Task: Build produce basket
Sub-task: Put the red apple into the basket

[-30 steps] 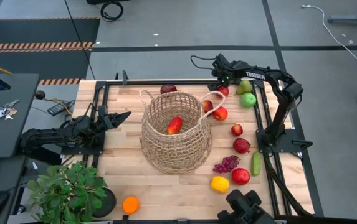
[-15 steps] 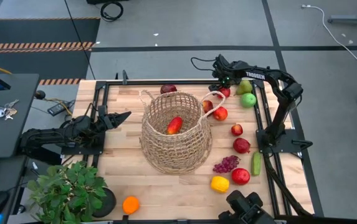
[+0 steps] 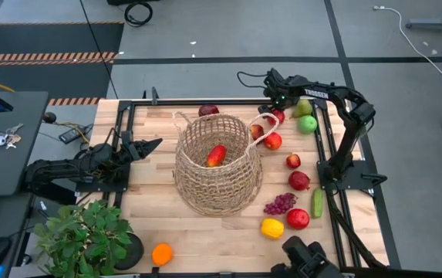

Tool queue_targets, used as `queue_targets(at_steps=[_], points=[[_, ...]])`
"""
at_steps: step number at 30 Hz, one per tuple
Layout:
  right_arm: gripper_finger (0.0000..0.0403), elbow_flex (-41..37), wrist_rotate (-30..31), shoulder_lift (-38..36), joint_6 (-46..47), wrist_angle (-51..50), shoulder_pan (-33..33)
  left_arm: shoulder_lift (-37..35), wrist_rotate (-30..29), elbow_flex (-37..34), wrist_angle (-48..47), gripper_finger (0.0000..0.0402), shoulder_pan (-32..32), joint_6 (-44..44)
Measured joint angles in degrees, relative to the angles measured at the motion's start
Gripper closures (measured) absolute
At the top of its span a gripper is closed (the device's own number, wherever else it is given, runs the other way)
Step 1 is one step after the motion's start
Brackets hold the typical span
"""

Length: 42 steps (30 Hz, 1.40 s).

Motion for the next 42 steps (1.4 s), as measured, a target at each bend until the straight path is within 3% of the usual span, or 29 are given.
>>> queue_targets(at_steps=[7, 17, 26, 34, 42], points=[[0.0081, 3.2, -3.4, -0.1, 0.9, -5.9, -0.6, 0.0, 0.0, 0.0, 0.0, 0.0315, 0.0, 0.0], [0.0081, 15.3, -6.5, -0.1, 1.1, -12.9, -0.6, 0.0, 0.0, 0.0, 0.0, 0.0315, 0.0, 0.0], [0.0081, 25.8, -23.4, -0.1, 8.0, -13.8, -0.6, 0.0, 0.0, 0.0, 0.0, 0.0312, 0.0, 0.0], [0.0081, 30.1, -39.1, -0.1, 15.8, -12.0, 0.7, 0.0, 0.0, 0.0, 0.0, 0.0315, 0.0, 0.0], [0.0081, 33.0, -47.4, -0.1, 24.9, 0.7, 7.1, 0.0, 0.0, 0.0, 0.0, 0.0314, 0.0, 0.0]])
